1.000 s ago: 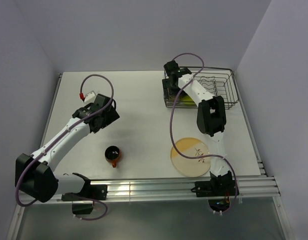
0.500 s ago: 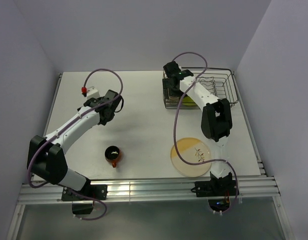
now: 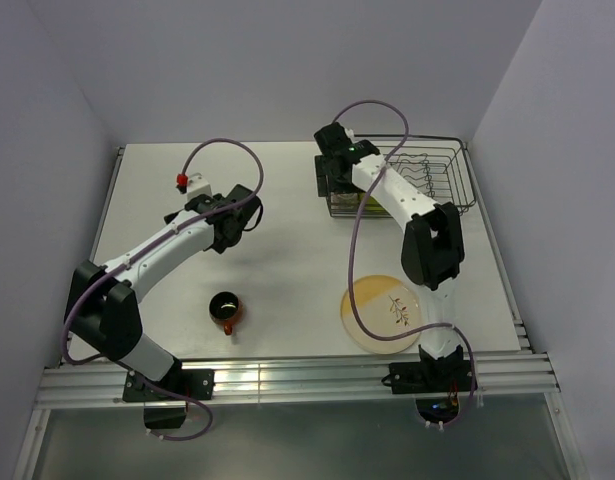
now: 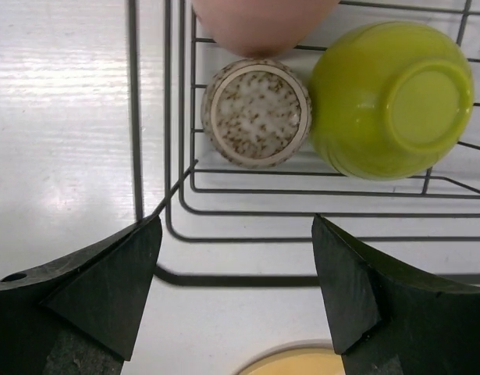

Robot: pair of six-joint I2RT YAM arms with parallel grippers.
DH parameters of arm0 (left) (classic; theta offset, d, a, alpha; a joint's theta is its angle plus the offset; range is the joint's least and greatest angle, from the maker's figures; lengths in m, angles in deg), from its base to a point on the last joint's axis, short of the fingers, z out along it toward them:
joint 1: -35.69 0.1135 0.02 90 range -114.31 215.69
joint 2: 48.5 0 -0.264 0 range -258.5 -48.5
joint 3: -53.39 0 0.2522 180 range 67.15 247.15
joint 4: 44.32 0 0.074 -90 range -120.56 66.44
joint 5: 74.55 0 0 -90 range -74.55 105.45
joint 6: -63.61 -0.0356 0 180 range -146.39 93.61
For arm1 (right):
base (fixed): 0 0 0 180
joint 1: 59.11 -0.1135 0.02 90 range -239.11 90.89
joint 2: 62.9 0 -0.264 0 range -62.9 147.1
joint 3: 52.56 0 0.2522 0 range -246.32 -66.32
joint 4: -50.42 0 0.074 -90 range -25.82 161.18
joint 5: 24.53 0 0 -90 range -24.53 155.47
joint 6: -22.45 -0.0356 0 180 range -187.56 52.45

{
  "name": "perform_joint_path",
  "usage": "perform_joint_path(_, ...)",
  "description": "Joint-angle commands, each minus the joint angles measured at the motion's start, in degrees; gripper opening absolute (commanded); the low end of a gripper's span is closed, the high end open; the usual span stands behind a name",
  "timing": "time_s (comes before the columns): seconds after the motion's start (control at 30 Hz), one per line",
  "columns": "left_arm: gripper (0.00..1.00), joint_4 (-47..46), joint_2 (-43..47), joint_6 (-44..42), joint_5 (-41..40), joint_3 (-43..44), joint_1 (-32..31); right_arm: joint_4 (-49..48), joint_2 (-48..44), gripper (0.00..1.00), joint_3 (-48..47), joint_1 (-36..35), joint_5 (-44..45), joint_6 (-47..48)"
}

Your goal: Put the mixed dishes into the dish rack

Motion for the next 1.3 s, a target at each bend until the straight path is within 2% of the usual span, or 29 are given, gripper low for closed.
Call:
perform_joint_path(0.0, 0.97, 3.6, -0.6, 3.4, -3.7, 2.8, -1.3, 0.0, -7.6, 0.85, 0.5, -2.7, 0.9, -1.4)
perform_joint_path(0.1, 0.97, 4.8, -0.6, 4.8, -4.5, 2.9, -1.9, 0.0, -9.5, 0.84, 1.1, -4.3, 0.6, -1.9)
perform_joint_path(0.2, 0.97, 5.1, -0.4, 5.0, -4.6, 2.4, -2.1, -0.1, -11.1, 0.79, 2.0, -5.4, 0.2, -2.2)
perform_joint_path(0.33, 0.97, 5.3, -0.1, 5.2, -4.9, 2.3, -2.3, -0.2, -13.3, 0.67, 4.0, -6.5, 0.8, -2.2)
perform_joint_path(0.6, 0.97, 5.4, 0.2, 4.8, -4.9, 3.0, -2.6, -0.5, -15.5, 0.56, 6.5, -6.7, 3.8, -1.3)
perform_joint_path(0.67, 0.97, 5.5, 0.2, 4.5, -4.7, 3.4, -2.6, -0.1, -15.7, 0.4, 6.3, -6.7, 3.3, -1.3)
perform_joint_path(0.7, 0.97, 5.3, 0.3, 4.1, -4.2, 3.5, -2.6, -0.2, -15.9, 0.27, 6.4, -6.7, 3.1, -1.3)
perform_joint_path(0.77, 0.98, 3.4, 1.1, 2.4, -2.9, 3.0, -2.7, -0.4, -16.6, 0.12, 6.7, -6.7, 2.5, -1.3)
perform_joint_path(0.8, 0.98, 2.0, 1.7, 1.3, -0.4, 2.7, -2.6, -0.4, -16.9, 0.0, 6.9, -6.7, 2.4, -1.3)
perform_joint_path(0.87, 0.94, -0.6, 4.2, -1.7, 2.7, 0.8, -2.6, 0.1, -18.0, 0.0, 7.1, -6.7, 2.4, -1.4)
perform_joint_path(0.93, 0.87, -6.6, 6.4, -5.5, 10.3, -1.4, -2.6, 0.2, -19.2, 0.0, 8.1, -6.8, 2.6, -1.6)
perform_joint_path(1.07, 0.88, -7.6, 10.7, -3.2, 18.3, -2.9, -2.2, -2.5, -25.2, 0.01, 13.5, -6.9, 0.9, -2.7)
perform_joint_path(1.27, 0.96, -9.3, 13.8, 0.4, 24.8, -6.9, -2.2, -6.0, -31.5, 0.28, 21.1, -7.8, -1.4, -3.4)
